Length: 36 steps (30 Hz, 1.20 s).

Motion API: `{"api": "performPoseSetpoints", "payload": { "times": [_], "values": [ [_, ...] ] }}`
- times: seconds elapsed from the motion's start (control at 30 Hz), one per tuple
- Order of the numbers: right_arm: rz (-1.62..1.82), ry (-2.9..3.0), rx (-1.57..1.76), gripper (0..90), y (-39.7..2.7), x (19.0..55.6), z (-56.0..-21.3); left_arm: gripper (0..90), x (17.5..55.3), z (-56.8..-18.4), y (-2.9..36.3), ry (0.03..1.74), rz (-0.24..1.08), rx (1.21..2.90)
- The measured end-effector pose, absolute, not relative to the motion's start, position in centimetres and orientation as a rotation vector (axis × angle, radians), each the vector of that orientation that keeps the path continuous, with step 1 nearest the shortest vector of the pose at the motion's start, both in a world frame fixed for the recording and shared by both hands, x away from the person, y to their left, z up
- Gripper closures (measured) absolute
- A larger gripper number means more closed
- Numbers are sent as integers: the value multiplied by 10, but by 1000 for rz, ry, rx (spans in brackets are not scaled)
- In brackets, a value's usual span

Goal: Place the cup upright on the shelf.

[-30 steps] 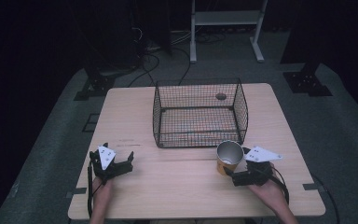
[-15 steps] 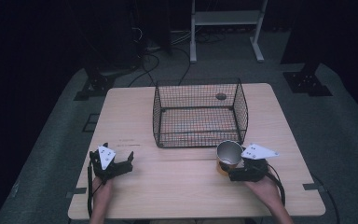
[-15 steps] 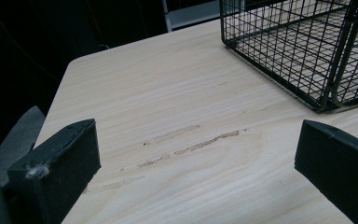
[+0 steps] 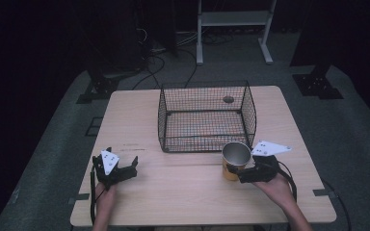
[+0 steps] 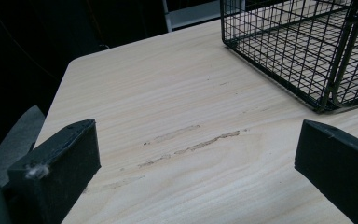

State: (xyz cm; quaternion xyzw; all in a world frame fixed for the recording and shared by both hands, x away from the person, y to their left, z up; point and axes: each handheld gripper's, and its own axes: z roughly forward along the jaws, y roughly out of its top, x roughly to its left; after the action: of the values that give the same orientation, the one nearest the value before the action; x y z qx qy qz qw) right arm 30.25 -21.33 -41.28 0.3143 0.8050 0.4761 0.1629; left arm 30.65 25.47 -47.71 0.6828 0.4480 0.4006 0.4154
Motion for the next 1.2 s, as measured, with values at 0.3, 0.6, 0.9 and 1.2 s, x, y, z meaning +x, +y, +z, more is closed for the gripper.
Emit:
{"api": "performPoseSetpoints", "payload": {
  "times": [0.3,0.6,0.9,1.2],
  "values": [
    [1407,2352,842,128,-211,310,-393,0,306,-477,255,1127,1004,1713],
    [1481,2375,794,128,-210,319,-368,0,306,-477,255,1128,1002,1710],
    [1526,2392,764,127,-213,334,-344,0,306,-477,256,1131,1000,1711],
    [1530,2413,721,128,-210,343,-325,0,306,-477,256,1133,998,1713]
  ]
}}
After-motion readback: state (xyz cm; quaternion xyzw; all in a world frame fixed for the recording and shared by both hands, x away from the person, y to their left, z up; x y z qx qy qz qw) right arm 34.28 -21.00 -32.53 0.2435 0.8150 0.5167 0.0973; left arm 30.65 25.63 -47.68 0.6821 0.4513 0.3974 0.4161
